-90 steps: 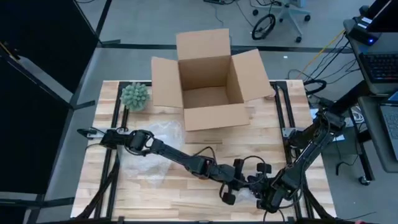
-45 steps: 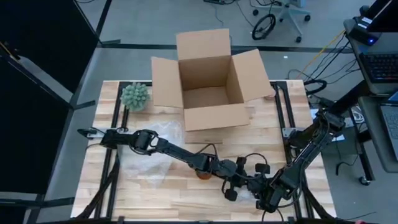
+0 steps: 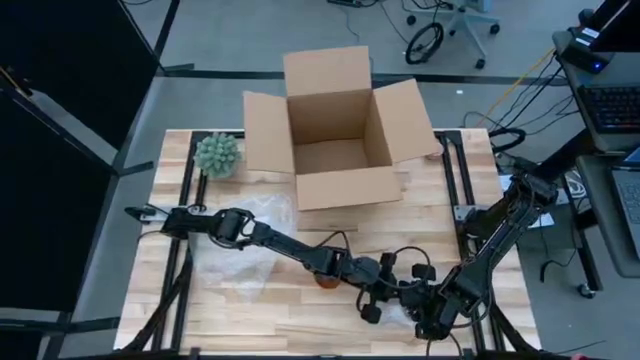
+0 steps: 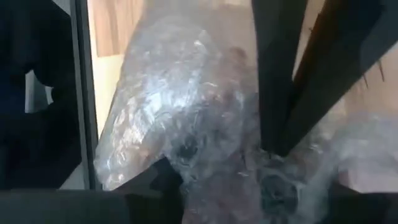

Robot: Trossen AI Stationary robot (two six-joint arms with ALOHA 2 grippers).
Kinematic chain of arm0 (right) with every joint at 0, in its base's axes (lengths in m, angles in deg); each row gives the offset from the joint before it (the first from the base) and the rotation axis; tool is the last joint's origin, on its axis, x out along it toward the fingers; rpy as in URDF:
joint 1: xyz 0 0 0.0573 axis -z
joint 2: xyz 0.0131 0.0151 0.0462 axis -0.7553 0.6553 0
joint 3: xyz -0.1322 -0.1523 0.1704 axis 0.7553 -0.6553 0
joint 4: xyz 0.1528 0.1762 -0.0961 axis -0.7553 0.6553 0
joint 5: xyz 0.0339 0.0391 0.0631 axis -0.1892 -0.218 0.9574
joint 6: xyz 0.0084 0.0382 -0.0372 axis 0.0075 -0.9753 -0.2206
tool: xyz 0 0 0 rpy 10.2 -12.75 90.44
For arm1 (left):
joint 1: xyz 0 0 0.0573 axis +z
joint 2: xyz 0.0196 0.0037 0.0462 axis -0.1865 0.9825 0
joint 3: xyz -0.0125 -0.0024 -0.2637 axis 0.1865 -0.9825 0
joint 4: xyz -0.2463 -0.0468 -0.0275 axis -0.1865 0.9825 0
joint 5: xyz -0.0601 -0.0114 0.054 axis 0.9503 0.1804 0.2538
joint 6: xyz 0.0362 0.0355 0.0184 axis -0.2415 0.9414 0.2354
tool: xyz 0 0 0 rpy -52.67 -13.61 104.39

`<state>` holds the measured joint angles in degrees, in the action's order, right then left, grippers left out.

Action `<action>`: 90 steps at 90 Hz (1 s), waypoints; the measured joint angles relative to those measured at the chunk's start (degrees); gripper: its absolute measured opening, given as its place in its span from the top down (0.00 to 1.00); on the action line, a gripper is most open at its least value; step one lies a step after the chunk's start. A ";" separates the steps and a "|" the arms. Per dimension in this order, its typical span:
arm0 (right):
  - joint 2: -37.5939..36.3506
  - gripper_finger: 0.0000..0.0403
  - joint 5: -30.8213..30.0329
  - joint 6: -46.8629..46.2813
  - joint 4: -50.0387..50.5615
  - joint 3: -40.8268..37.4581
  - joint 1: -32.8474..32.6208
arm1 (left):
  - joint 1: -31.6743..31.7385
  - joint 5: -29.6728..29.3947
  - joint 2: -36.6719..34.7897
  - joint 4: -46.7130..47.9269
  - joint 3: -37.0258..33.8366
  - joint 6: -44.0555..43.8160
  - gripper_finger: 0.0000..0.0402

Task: Wrap mug
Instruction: Wrap the pink mug with the right bubble wrap

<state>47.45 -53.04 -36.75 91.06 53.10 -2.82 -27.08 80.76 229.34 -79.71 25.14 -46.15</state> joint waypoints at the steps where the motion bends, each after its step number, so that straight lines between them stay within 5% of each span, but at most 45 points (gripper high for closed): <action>1: -0.01 0.61 -0.02 0.00 -0.02 0.01 0.00 | 0.00 0.00 0.00 0.00 0.00 -0.01 1.00; 33: -0.25 0.39 0.86 0.76 1.96 0.31 0.02 | -0.02 -0.02 -0.20 0.26 0.00 -0.01 1.00; 66: -4.10 0.42 10.87 -1.57 3.71 0.43 0.25 | -0.09 -0.04 -0.20 -0.47 -0.07 -0.02 1.00; 90: -11.64 0.42 9.08 -5.18 8.18 1.56 0.79 | -0.04 -0.13 -0.20 -0.62 -0.11 0.00 1.00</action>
<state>35.81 -43.96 -41.93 99.23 54.66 -2.03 -27.13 80.63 229.14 -80.33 25.03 -46.15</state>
